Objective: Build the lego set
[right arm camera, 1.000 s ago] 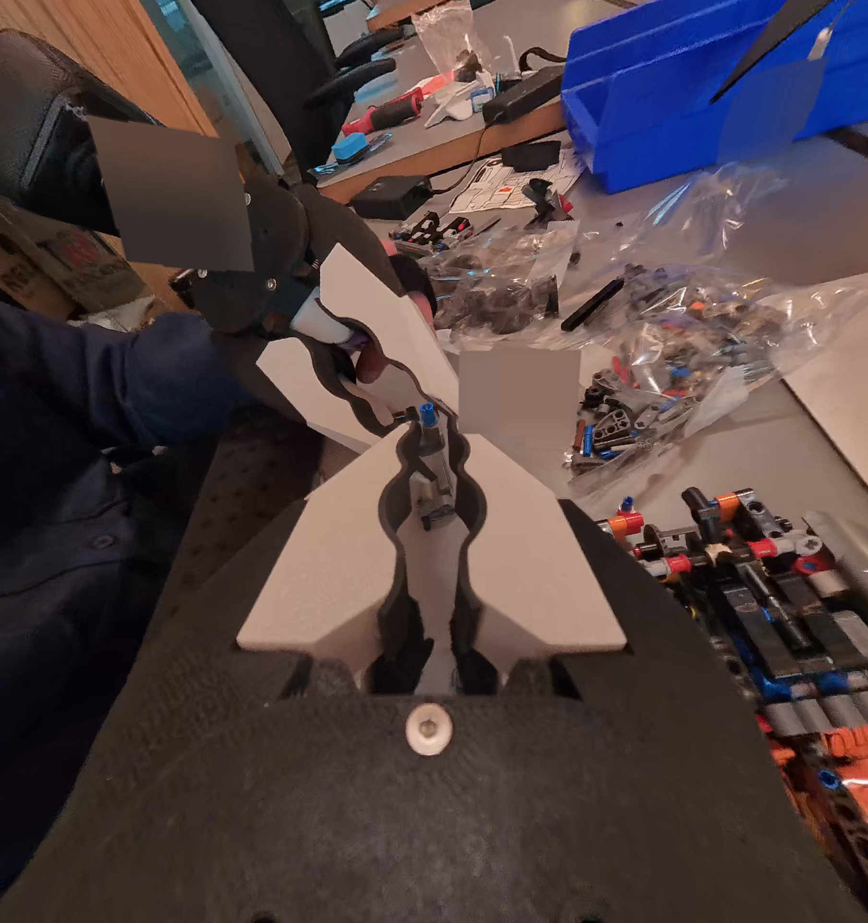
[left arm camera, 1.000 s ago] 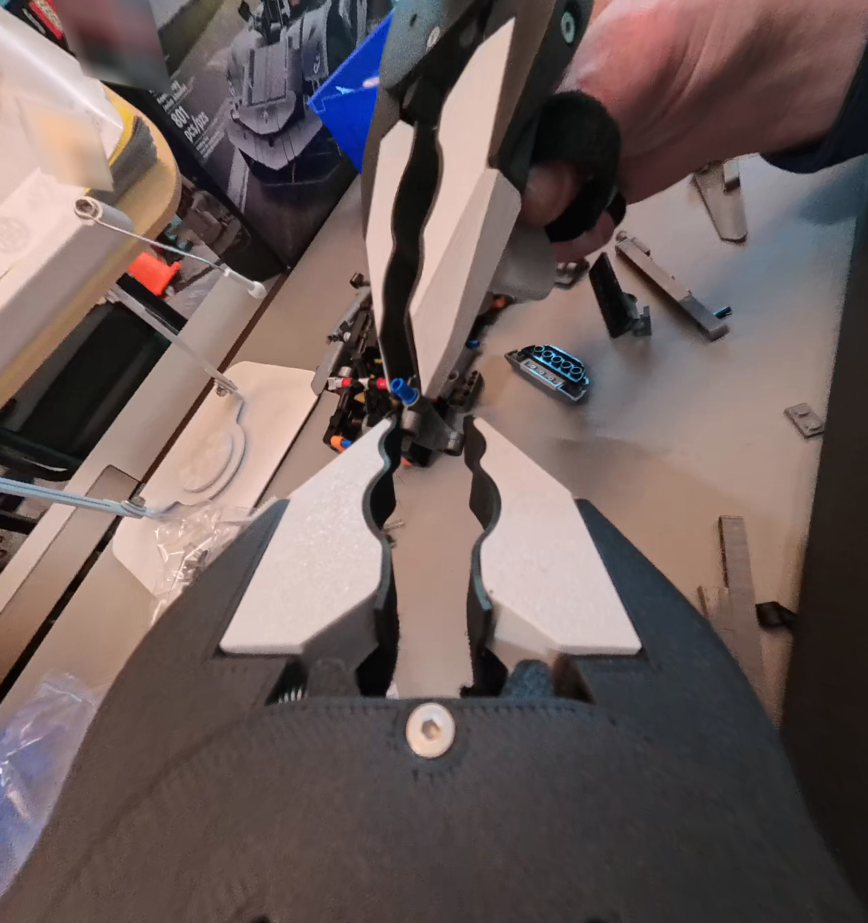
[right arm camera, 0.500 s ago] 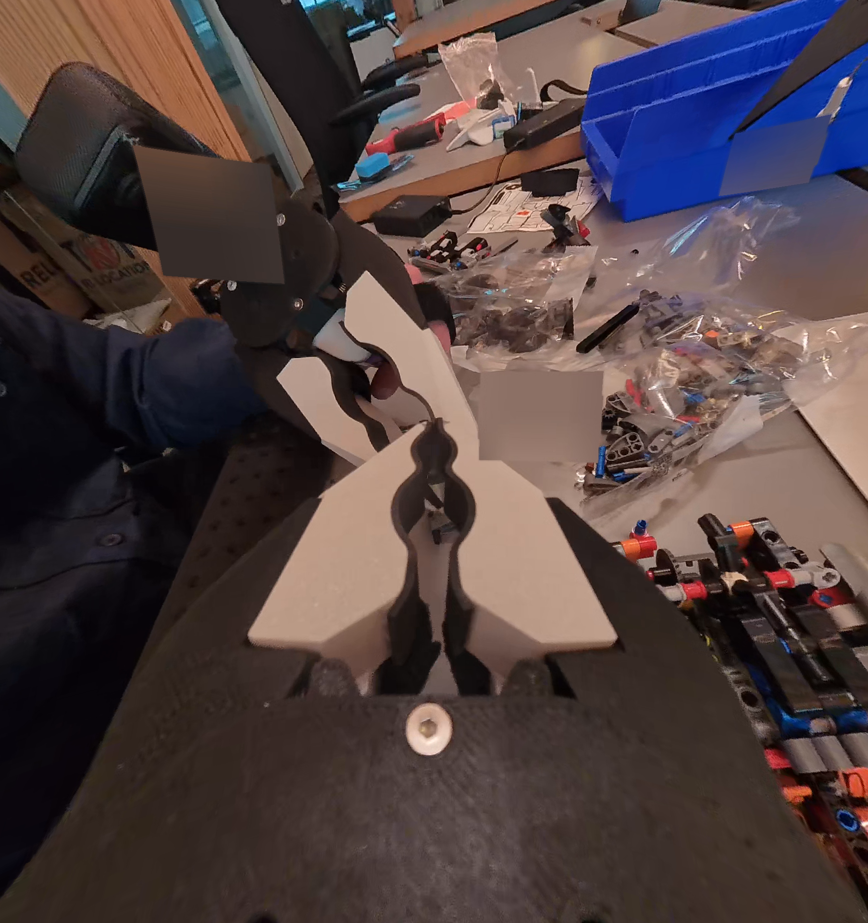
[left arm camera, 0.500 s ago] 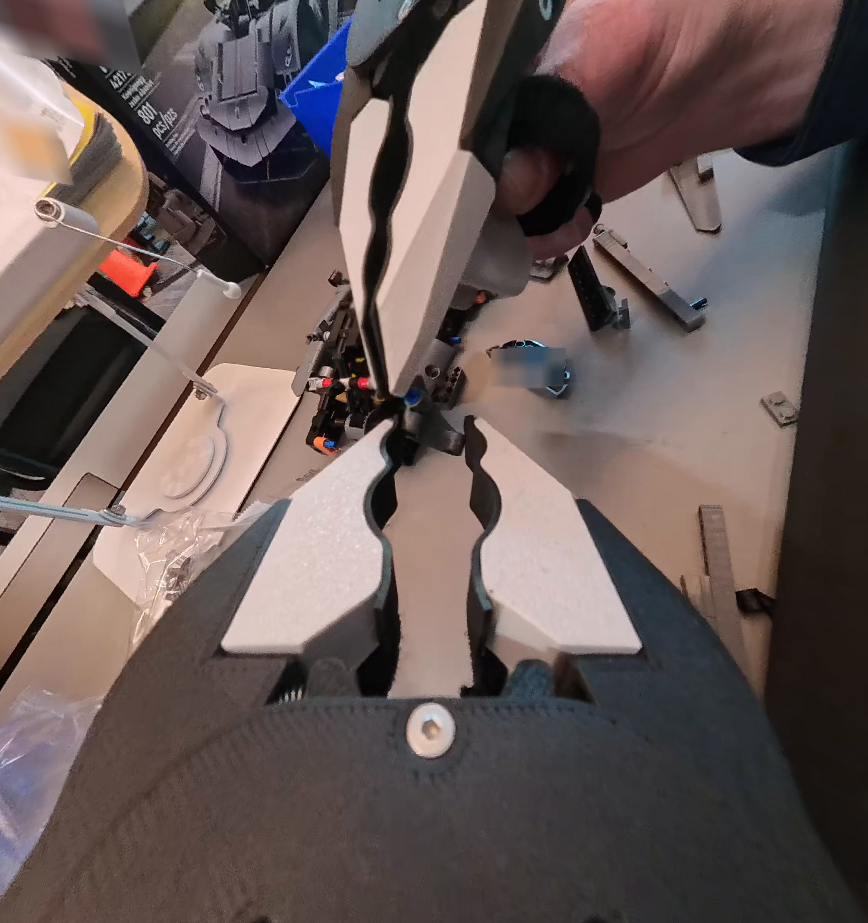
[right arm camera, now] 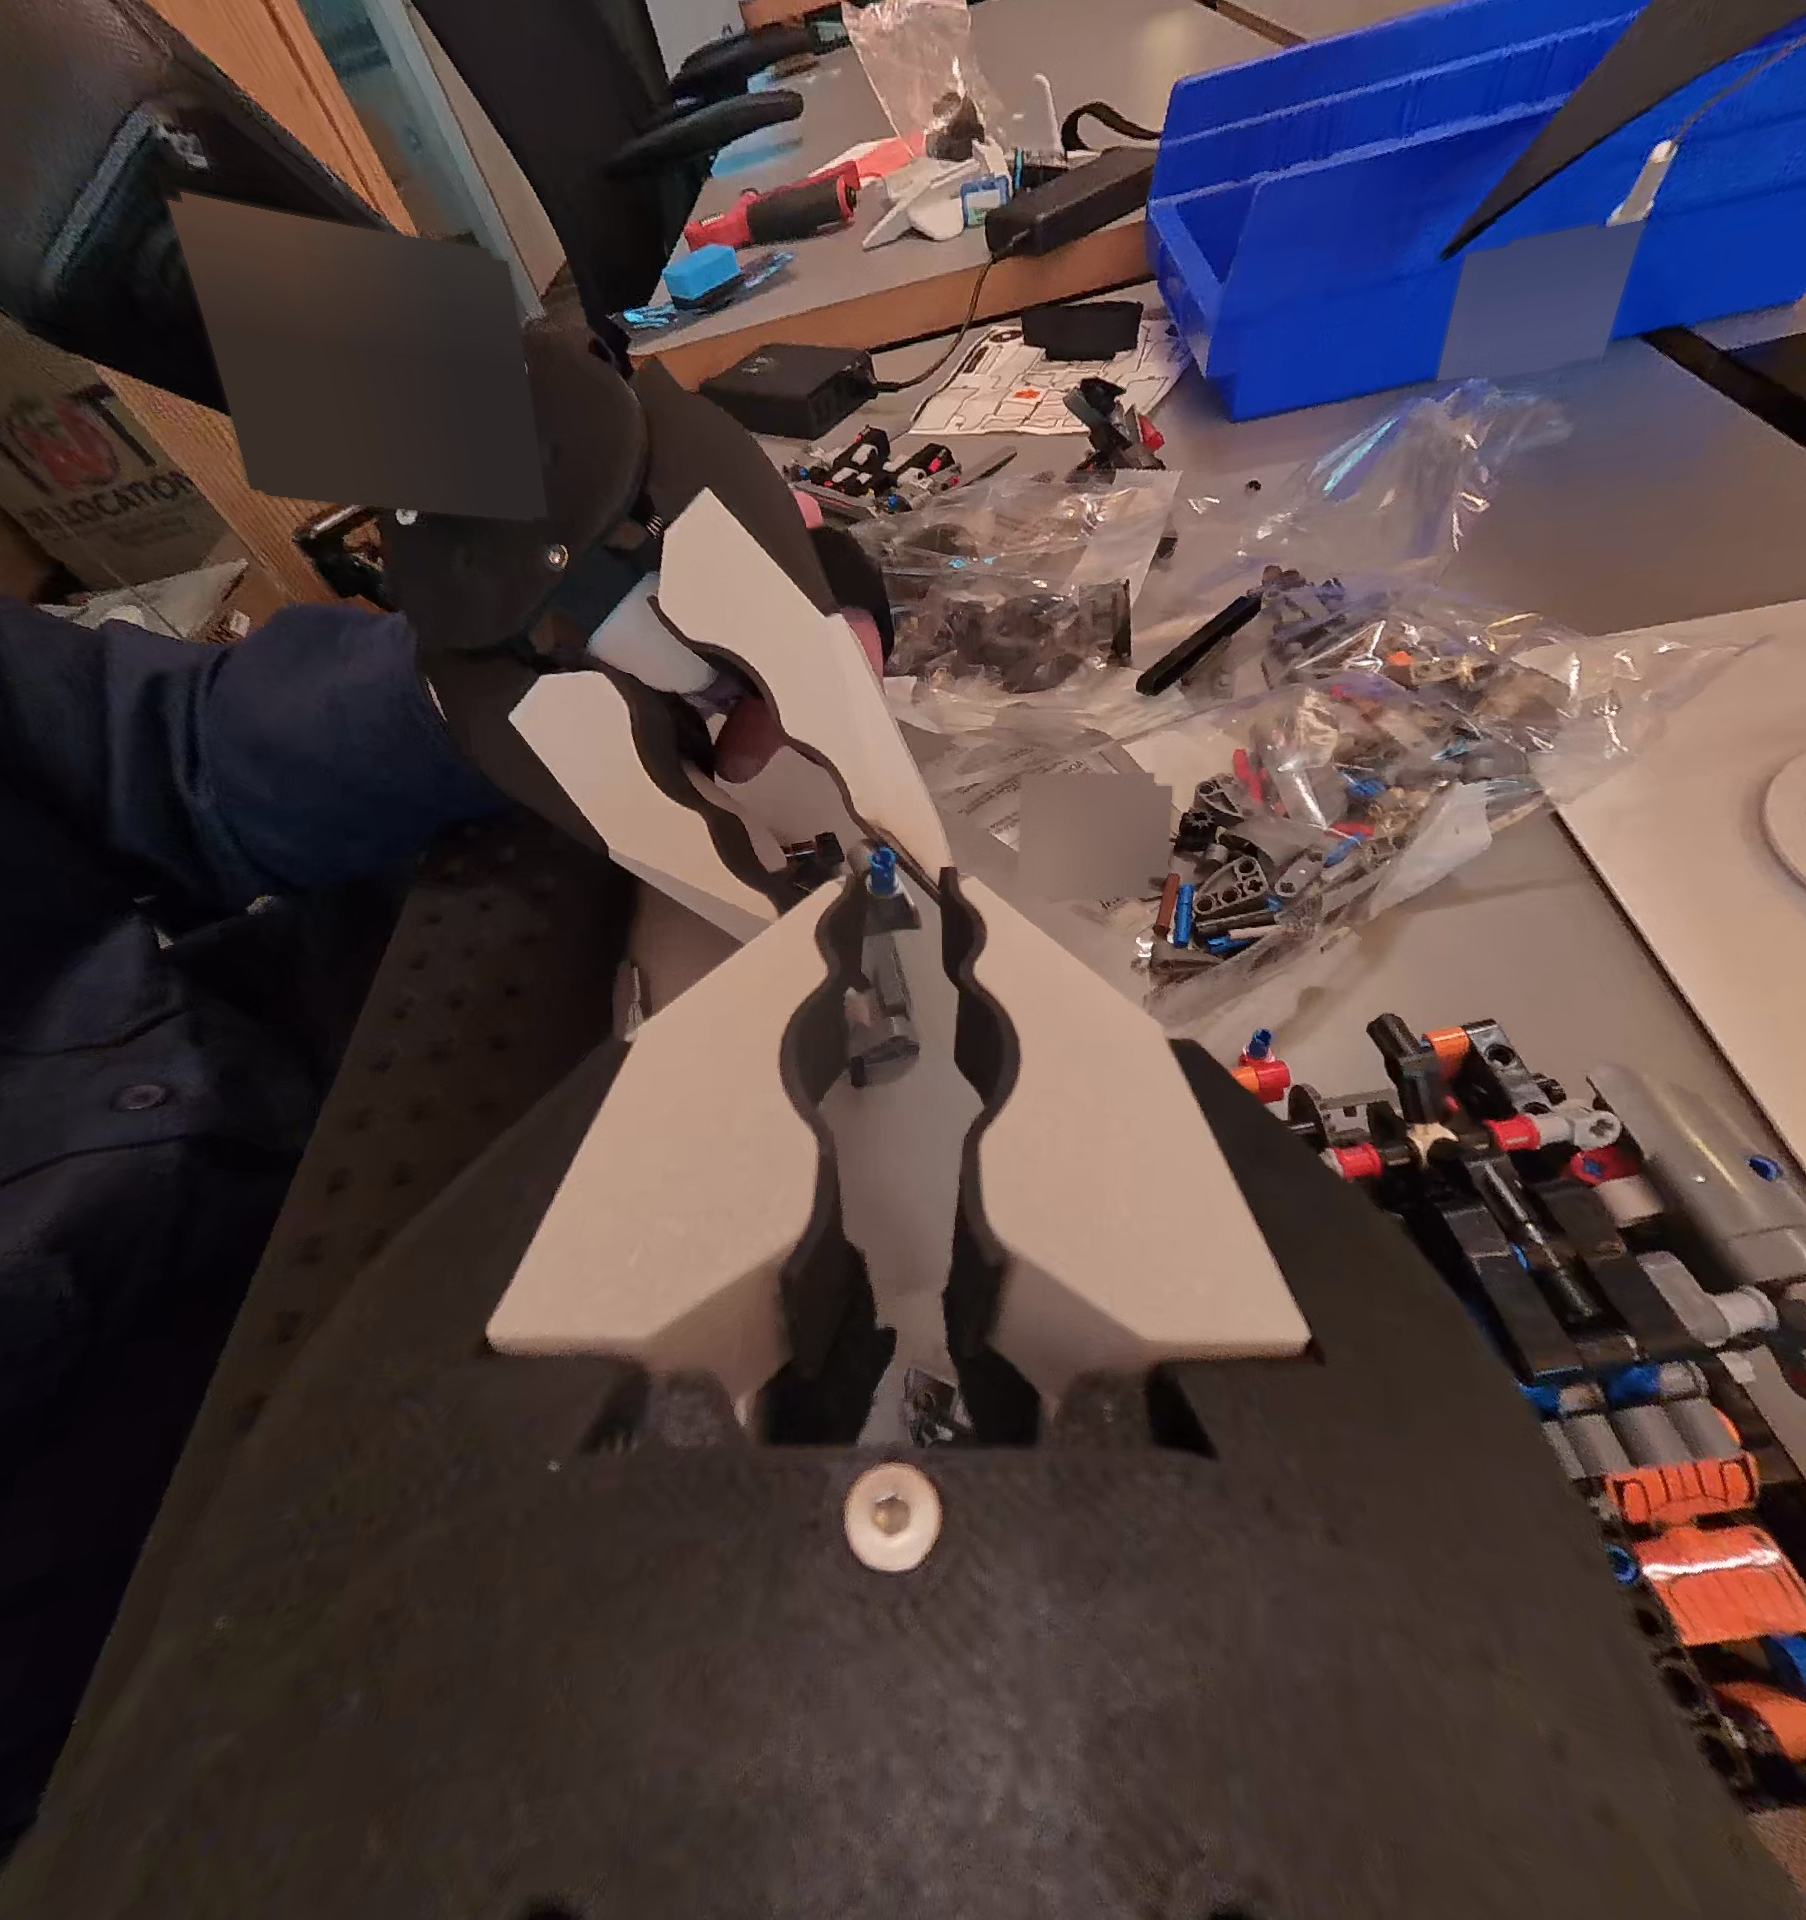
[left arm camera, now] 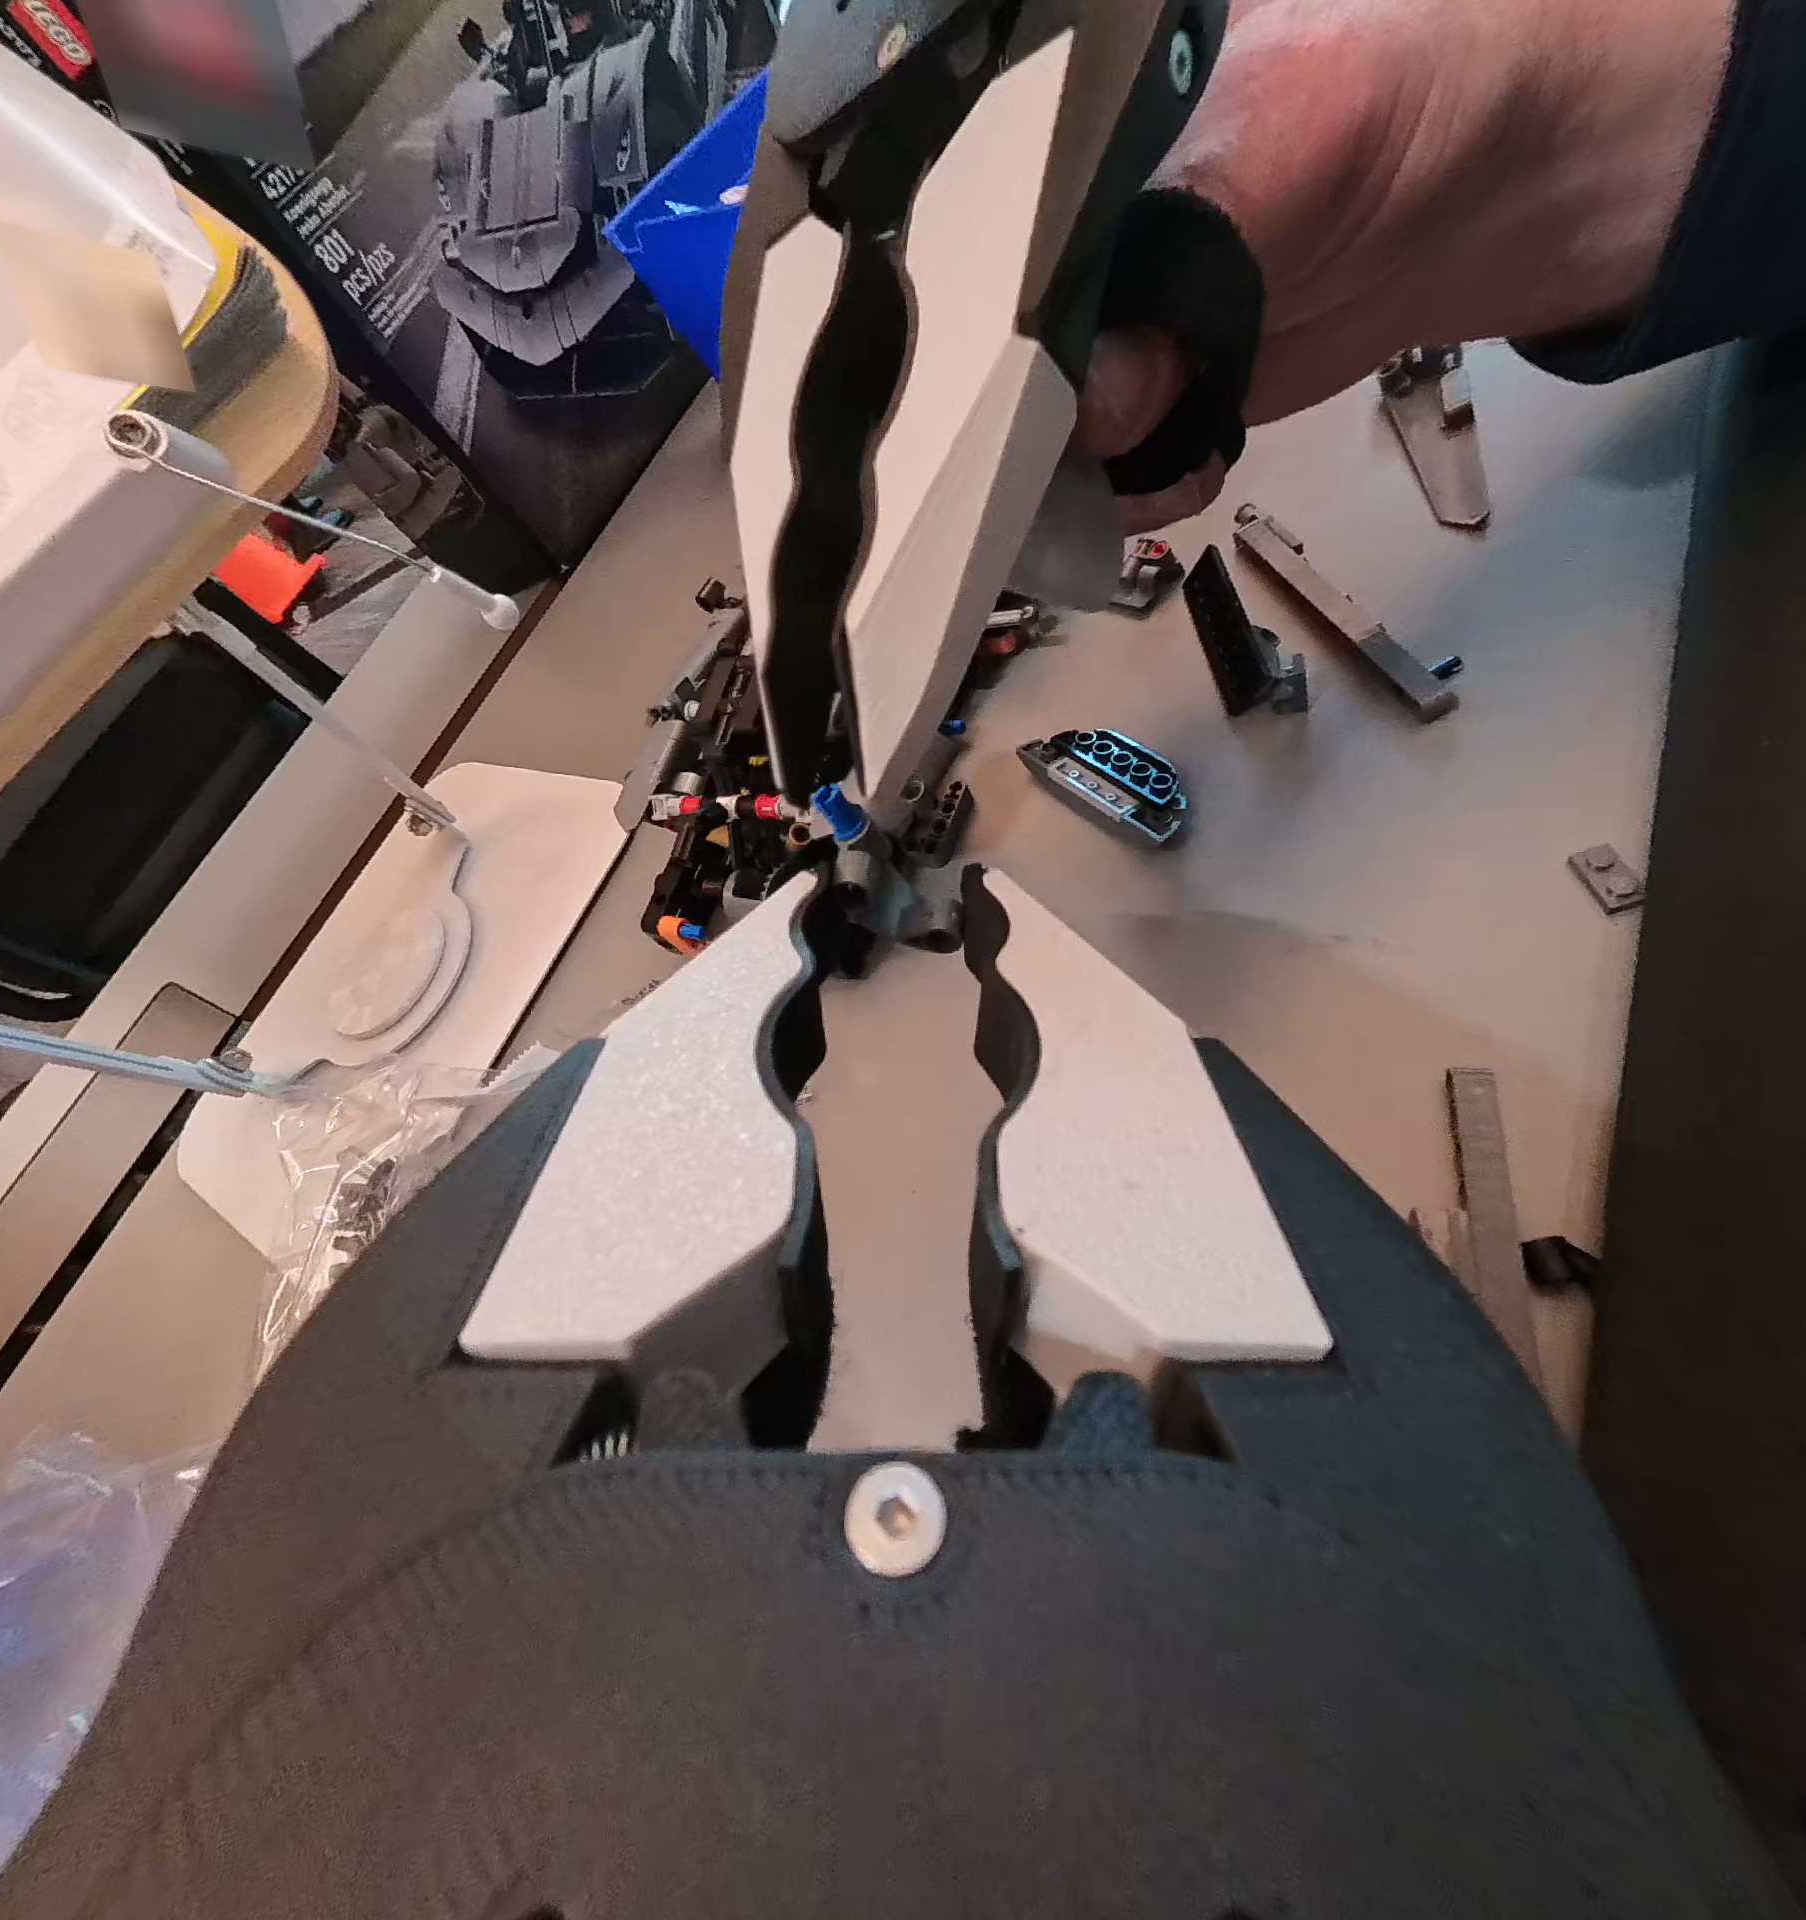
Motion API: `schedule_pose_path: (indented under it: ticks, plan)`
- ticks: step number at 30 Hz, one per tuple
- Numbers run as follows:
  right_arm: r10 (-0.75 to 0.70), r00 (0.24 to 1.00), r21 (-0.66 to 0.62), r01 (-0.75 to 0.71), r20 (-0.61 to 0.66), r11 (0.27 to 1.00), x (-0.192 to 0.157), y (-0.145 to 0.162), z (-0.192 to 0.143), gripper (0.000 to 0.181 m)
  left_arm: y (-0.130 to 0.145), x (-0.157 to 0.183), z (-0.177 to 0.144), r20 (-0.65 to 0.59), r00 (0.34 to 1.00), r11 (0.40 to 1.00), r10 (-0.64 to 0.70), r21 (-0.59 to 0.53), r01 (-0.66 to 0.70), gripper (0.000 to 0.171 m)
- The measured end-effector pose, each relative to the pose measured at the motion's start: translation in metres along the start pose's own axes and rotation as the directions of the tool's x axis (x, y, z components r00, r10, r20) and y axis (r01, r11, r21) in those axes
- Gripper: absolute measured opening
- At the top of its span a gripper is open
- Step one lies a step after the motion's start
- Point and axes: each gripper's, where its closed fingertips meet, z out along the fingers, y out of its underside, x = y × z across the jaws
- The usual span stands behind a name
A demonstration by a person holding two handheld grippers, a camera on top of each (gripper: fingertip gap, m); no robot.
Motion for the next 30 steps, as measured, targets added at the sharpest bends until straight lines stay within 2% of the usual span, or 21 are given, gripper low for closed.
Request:
schedule_pose_path:
  ticks: [6, 10, 12, 15, 18, 22, 27, 30]
  plan:
    - [0.023, 0.998, 0.019, -0.024, 0.060, 1.000, -0.007, 0.000, 0.004, 0.002, 0.000, 0.002, 0.000, -0.014, 1.000, 1.000, 0.003, 0.003, -0.003, 0.021]
    - [0.047, 0.996, 0.043, -0.050, 0.075, 0.998, -0.007, -0.002, 0.005, 0.002, 0.000, 0.002, 0.000, -0.019, 1.000, 1.000, -0.004, 0.008, 0.004, 0.021]
    - [0.066, 0.993, 0.046, -0.071, 0.099, 0.996, -0.010, -0.003, 0.008, 0.007, -0.002, 0.005, 0.000, -0.035, 0.999, 1.000, -0.001, 0.016, 0.002, 0.021]
    - [0.045, 0.997, 0.006, -0.046, 0.064, 0.999, -0.007, 0.003, 0.010, 0.002, 0.004, 0.006, 0.003, -0.021, 0.999, 0.999, 0.027, -0.022, -0.027, 0.021]
    - [0.060, 0.995, 0.028, -0.063, 0.080, 0.998, -0.008, -0.001, 0.008, 0.002, 0.000, 0.005, 0.001, -0.031, 0.999, 1.000, 0.005, 0.004, -0.005, 0.021]
    - [0.016, 0.998, 0.027, -0.018, 0.059, 0.999, -0.010, -0.003, 0.007, 0.001, -0.001, 0.005, 0.000, -0.036, 0.999, 1.000, -0.006, 0.011, 0.007, 0.020]
    - [-0.006, 0.998, 0.087, 0.000, 0.069, 0.996, -0.017, -0.015, 0.005, 0.000, -0.009, 0.001, -0.008, -0.034, 0.998, 0.997, -0.045, 0.058, 0.046, 0.017]
    - [-0.086, 0.994, 0.093, 0.080, 0.065, 0.993, -0.026, -0.019, 0.002, 0.000, -0.014, 0.004, -0.013, -0.087, 0.993, 0.989, -0.083, 0.111, 0.092, 0.013]
